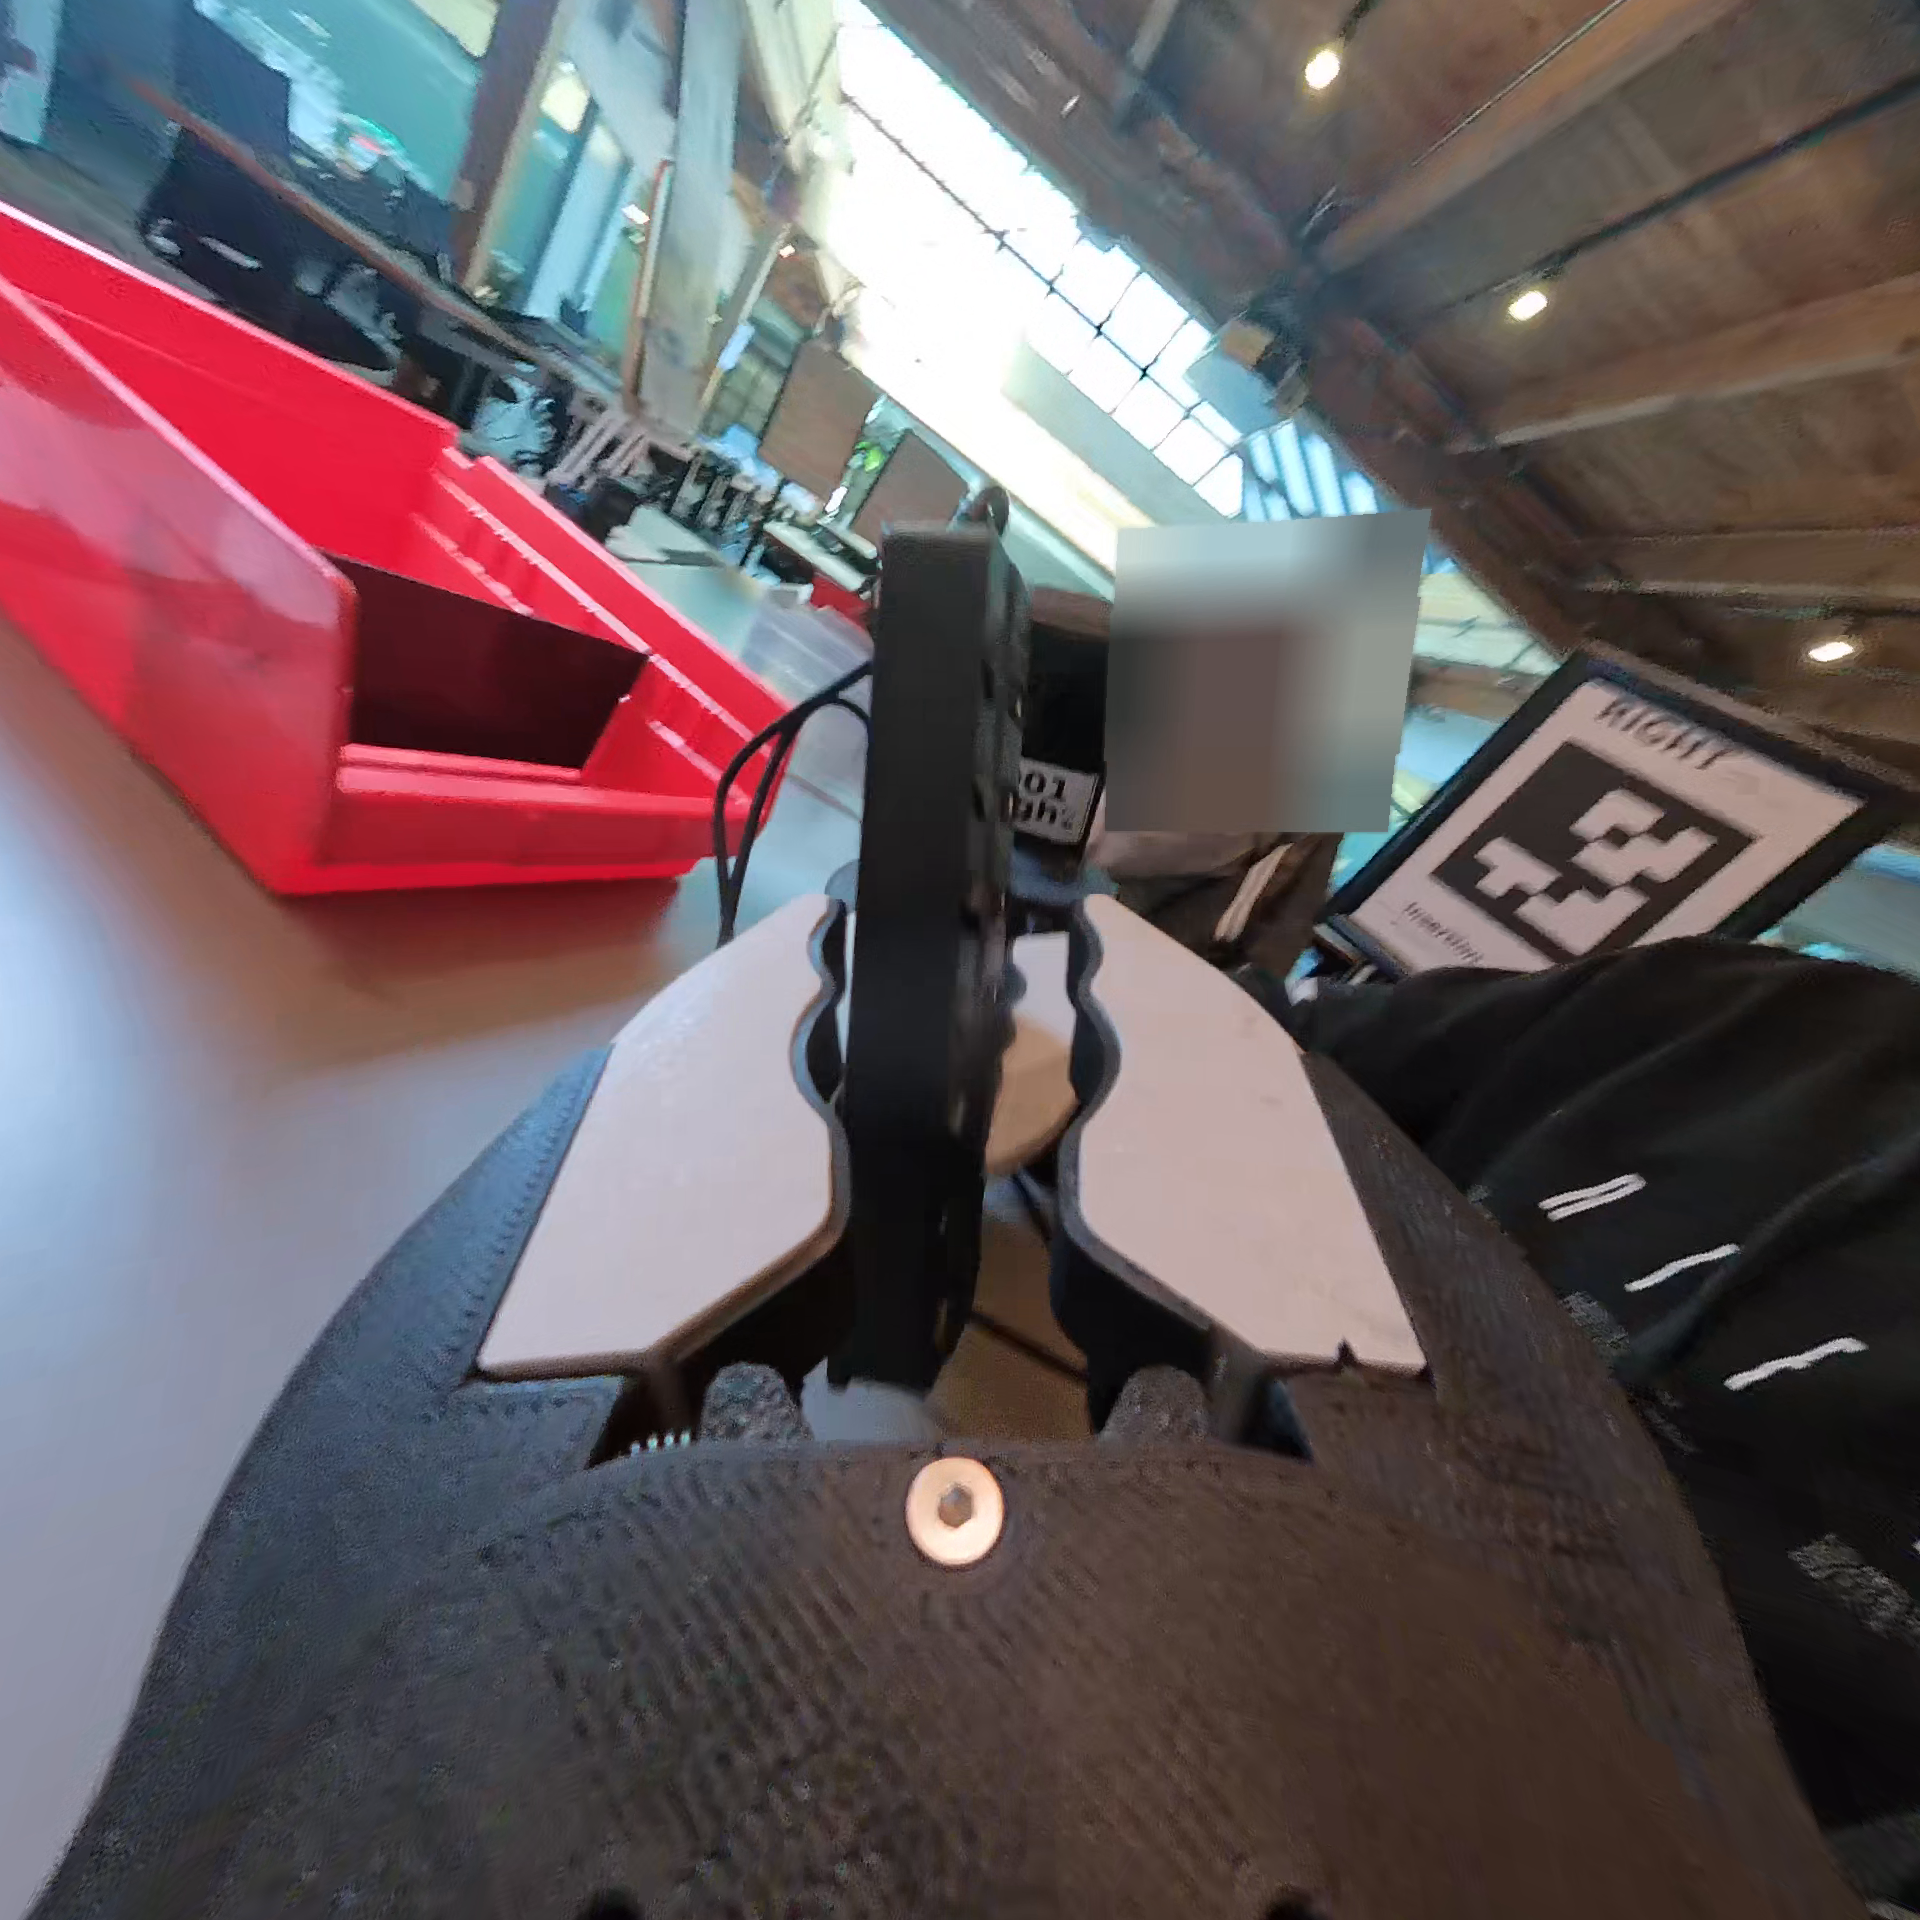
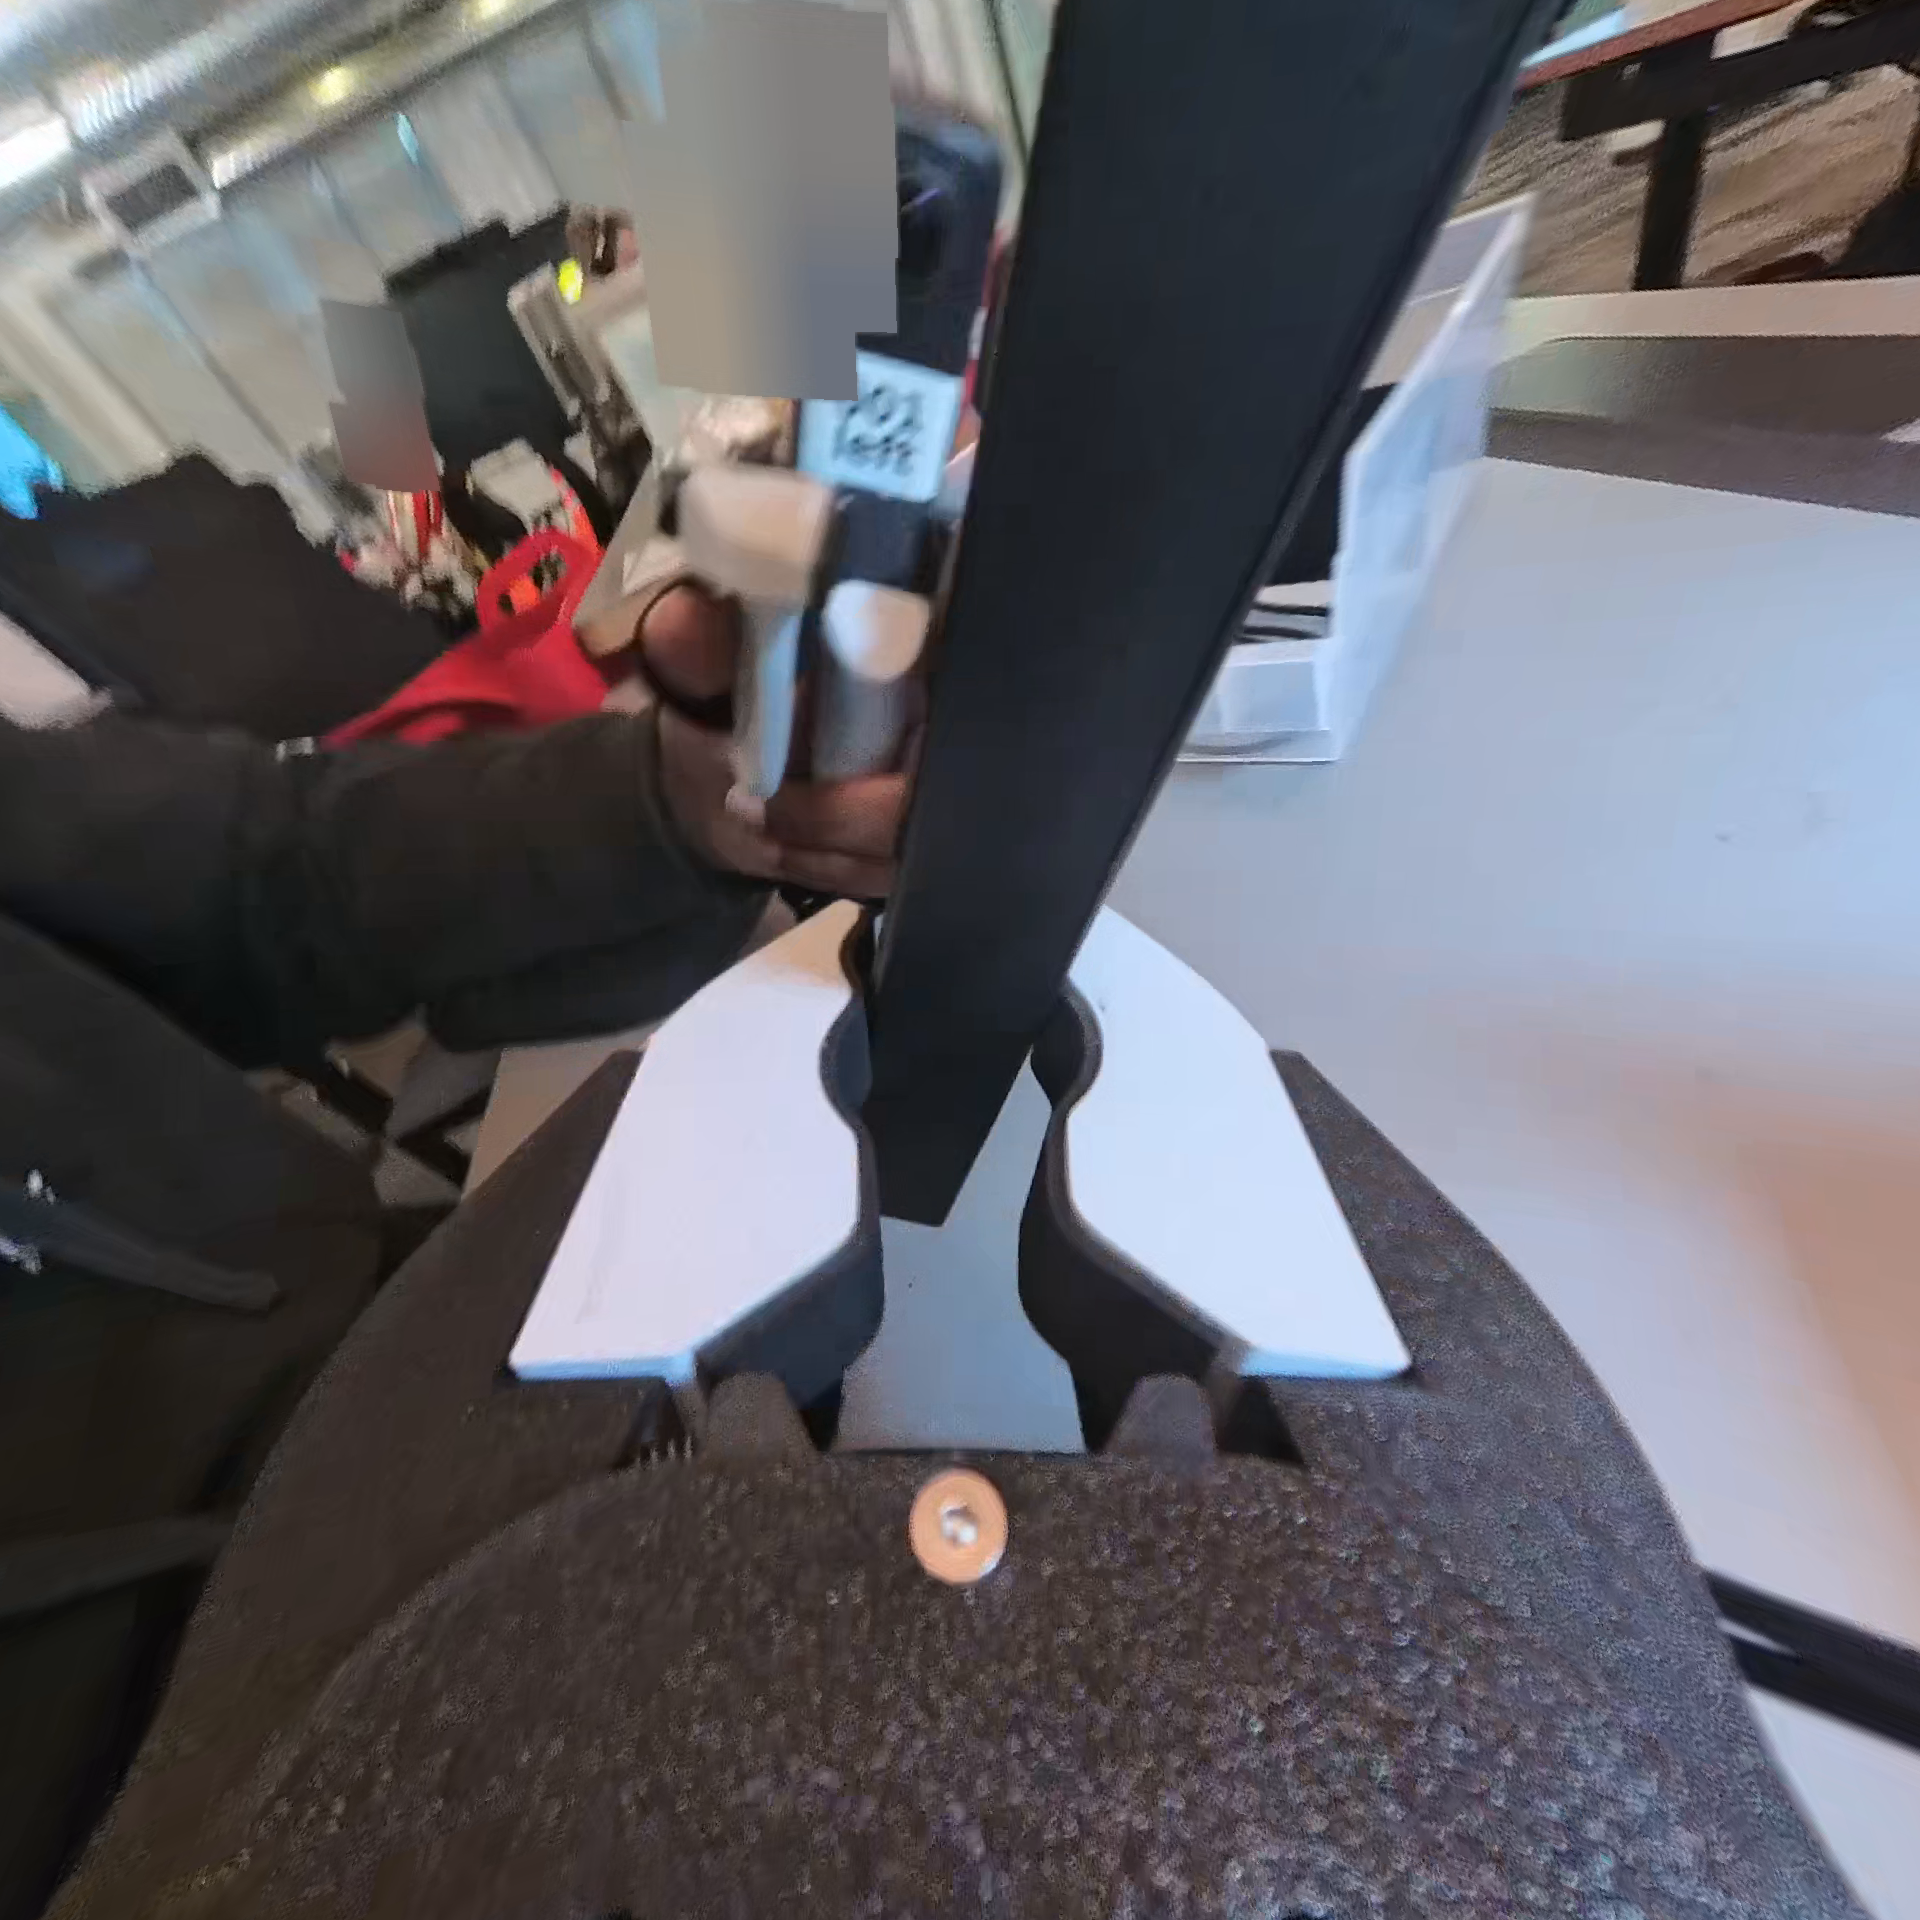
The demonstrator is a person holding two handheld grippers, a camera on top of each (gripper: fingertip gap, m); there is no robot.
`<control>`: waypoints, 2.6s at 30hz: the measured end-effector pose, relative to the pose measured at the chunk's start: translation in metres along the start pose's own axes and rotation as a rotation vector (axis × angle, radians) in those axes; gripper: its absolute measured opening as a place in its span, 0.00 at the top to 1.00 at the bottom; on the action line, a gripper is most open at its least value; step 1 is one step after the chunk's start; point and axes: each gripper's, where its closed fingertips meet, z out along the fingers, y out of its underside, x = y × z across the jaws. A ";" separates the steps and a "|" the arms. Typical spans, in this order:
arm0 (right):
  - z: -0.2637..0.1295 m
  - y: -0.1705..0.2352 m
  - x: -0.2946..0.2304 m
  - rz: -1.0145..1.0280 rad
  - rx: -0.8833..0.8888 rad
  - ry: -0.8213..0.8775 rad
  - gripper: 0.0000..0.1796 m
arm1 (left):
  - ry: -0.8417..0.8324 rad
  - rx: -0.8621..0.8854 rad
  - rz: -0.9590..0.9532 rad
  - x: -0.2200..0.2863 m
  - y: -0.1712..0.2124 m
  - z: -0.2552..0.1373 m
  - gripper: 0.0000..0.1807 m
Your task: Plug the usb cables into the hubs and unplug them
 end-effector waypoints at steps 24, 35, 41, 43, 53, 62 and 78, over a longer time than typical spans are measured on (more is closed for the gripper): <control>-0.032 -0.045 -0.009 -0.166 0.255 -0.014 0.60 | 0.058 -0.318 0.133 0.019 0.042 -0.026 0.68; -0.013 -0.026 -0.018 0.033 0.251 -0.108 0.60 | 0.118 -0.434 0.052 0.026 0.080 -0.005 0.68; -0.013 -0.014 -0.004 0.054 0.112 -0.039 0.63 | 0.032 -0.311 0.092 0.014 0.046 -0.018 0.68; -0.014 -0.011 0.001 0.023 0.084 0.001 0.65 | -0.003 -0.302 0.138 0.010 0.040 -0.023 0.68; -0.011 -0.013 -0.013 0.084 0.105 -0.070 0.65 | -0.016 -0.211 0.139 0.009 0.016 -0.040 0.68; -0.019 -0.035 -0.011 0.103 0.322 -0.062 0.59 | 0.059 -0.188 0.054 0.014 0.027 -0.027 0.68; -0.024 -0.037 -0.023 -0.068 0.303 -0.047 0.63 | 0.104 -0.292 0.068 0.025 0.062 -0.004 0.70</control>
